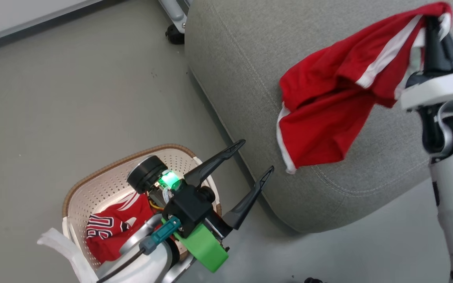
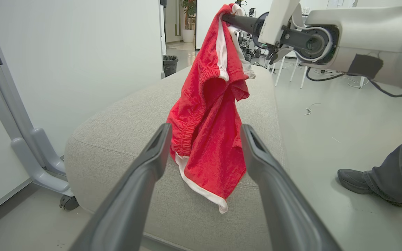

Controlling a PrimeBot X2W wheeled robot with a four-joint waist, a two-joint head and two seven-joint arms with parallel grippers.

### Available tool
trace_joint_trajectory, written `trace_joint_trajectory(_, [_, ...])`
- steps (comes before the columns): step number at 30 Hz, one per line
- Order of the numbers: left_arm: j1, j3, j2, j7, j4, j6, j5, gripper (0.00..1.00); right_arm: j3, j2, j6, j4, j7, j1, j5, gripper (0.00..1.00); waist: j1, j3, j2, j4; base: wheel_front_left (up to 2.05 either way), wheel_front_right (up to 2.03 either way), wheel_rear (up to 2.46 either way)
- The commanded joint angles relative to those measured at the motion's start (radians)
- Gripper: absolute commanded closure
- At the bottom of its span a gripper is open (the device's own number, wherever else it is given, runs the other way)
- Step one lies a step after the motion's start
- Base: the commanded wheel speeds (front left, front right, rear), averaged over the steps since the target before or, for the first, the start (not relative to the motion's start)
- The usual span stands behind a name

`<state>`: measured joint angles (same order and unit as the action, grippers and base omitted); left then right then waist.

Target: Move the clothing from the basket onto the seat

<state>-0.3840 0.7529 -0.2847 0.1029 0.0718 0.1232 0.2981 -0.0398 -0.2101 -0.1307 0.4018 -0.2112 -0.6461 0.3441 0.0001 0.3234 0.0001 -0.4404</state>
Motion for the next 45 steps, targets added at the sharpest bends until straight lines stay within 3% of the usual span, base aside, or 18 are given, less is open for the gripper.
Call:
trace_joint_trajectory(1, [-0.029,0.003,-0.011,-0.003,0.01,0.002,-0.009,0.0,-0.018,-0.016,0.0,0.004,0.009,-0.045,0.006,1.0,-0.0001,0.065,-0.0001,0.03,0.0,0.0,0.0])
trace_joint_trajectory(13, [-0.158,0.024,-0.029,0.002,0.059,0.007,-0.036,0.0,-0.148,-0.166,0.0,0.069,0.051,-0.32,-0.003,1.0,-0.0001,0.233,-0.0001,0.139,0.0,0.0,0.0])
trace_joint_trajectory(18, [-0.196,0.029,-0.036,0.004,0.067,0.006,-0.041,0.0,-0.139,-0.193,0.0,0.146,0.049,-0.349,-0.008,1.0,-0.0001,0.298,-0.0001,0.164,0.0,0.0,0.0])
trace_joint_trajectory(31, [-0.215,0.041,-0.037,0.015,0.038,0.003,-0.032,0.0,-0.104,-0.127,0.0,0.427,-0.039,-0.234,0.055,1.0,-0.0001,0.331,-0.0001,0.168,0.0,0.0,0.0])
trace_joint_trajectory(32, [-0.215,0.041,-0.036,0.017,0.035,0.002,-0.031,0.0,-0.102,-0.123,0.0,0.434,-0.044,-0.227,0.059,0.95,-0.0001,0.326,-0.0001,0.166,0.0,0.0,0.0])
trace_joint_trajectory(33, [-0.214,0.041,-0.034,0.02,0.031,0.001,-0.027,0.0,-0.099,-0.118,0.0,0.441,-0.049,-0.215,0.061,0.59,-0.0001,0.32,-0.0001,0.164,0.0,0.0,0.0])
trace_joint_trajectory(34, [-0.213,0.041,-0.032,0.025,0.029,0.0,-0.026,0.0,-0.101,-0.115,0.0,0.445,-0.05,-0.204,0.061,0.06,-0.0001,0.312,-0.0001,0.163,0.0,0.0,0.0])
trace_joint_trajectory(35, [-0.209,0.042,-0.03,0.028,0.023,-0.001,-0.022,0.0,-0.101,-0.108,0.0,0.445,-0.054,-0.188,0.057,0.0,-0.0001,0.3,-0.0001,0.162,0.0,0.0,0.0])
trace_joint_trajectory(45, [-0.141,0.037,-0.003,0.095,-0.044,-0.033,0.009,0.0,-0.201,-0.026,0.0,0.176,-0.054,0.063,-0.058,0.0,-0.0001,0.138,-0.0001,0.188,0.0,0.0,0.0])
